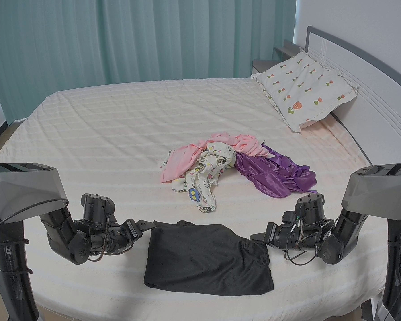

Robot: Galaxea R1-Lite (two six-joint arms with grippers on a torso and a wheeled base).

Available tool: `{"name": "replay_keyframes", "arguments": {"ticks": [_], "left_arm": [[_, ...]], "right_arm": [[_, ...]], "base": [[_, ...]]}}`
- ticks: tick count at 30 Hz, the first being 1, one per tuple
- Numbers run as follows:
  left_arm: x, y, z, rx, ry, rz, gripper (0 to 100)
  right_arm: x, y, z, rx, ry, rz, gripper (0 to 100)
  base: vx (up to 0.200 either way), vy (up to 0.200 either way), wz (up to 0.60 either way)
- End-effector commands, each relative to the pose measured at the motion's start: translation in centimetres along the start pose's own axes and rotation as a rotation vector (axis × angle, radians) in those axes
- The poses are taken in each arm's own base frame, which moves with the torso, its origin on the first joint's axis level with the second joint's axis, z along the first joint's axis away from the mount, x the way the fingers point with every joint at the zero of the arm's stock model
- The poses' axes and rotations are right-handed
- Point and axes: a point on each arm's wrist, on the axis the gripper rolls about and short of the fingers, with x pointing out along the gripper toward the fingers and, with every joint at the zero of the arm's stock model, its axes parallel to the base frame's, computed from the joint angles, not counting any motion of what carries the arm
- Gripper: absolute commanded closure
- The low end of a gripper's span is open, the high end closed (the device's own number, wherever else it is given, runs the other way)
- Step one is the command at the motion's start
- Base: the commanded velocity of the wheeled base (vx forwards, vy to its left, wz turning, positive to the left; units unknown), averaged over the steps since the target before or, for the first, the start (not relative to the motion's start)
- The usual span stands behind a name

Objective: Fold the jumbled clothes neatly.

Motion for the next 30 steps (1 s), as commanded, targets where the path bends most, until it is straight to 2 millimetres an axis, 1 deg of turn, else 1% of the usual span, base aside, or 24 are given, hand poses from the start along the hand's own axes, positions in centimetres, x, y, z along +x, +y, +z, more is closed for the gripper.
{"name": "replay_keyframes", "arguments": {"ticks": [1, 10, 12, 15, 16, 22, 25, 26, 29, 30], "left_arm": [[0.1, 0.1, 0.0, -0.001, 0.001, 0.002, 0], [0.2, 0.1, -0.1, -0.002, 0.002, 0.005, 0], [0.2, 0.1, -0.1, 0.000, 0.002, 0.005, 0], [0.2, 0.1, -0.1, 0.000, 0.003, 0.004, 0], [0.2, 0.1, -0.1, 0.000, 0.003, 0.004, 0], [0.2, 0.2, -0.1, 0.000, 0.003, 0.006, 0], [0.2, 0.2, -0.1, 0.000, 0.004, 0.005, 0], [0.2, 0.2, -0.1, 0.001, 0.004, 0.007, 0], [0.2, 0.2, -0.1, 0.001, 0.005, 0.006, 0], [0.3, 0.3, -0.1, 0.000, 0.006, 0.009, 0]], "right_arm": [[-0.3, 0.4, 0.8, -0.003, -0.023, 0.008, 100], [-0.6, -0.8, 2.2, 0.018, -0.069, -0.017, 100], [-0.6, -1.2, 2.4, 0.025, -0.069, -0.027, 100], [-0.8, -1.1, 2.3, 0.026, -0.052, -0.042, 100], [-0.8, -1.2, 2.2, 0.016, -0.043, -0.050, 0], [-1.4, -1.0, 1.9, 0.007, -0.015, -0.069, 0], [-1.3, -0.9, 1.6, 0.007, -0.005, -0.068, 0], [-1.4, -0.9, 1.2, 0.009, 0.007, -0.073, 0], [-1.7, -0.5, 0.8, 0.005, 0.020, -0.066, 0], [-2.2, 0.0, 0.4, 0.002, 0.033, -0.059, 0]], "base": [[0.000, 0.000, 0.00], [0.000, 0.000, 0.00], [0.000, 0.000, 0.00], [0.000, 0.000, 0.00], [0.000, 0.000, 0.00], [0.000, 0.000, 0.00], [0.000, 0.000, 0.00], [0.000, 0.000, 0.00], [0.000, 0.000, 0.00], [0.000, 0.000, 0.00]]}}
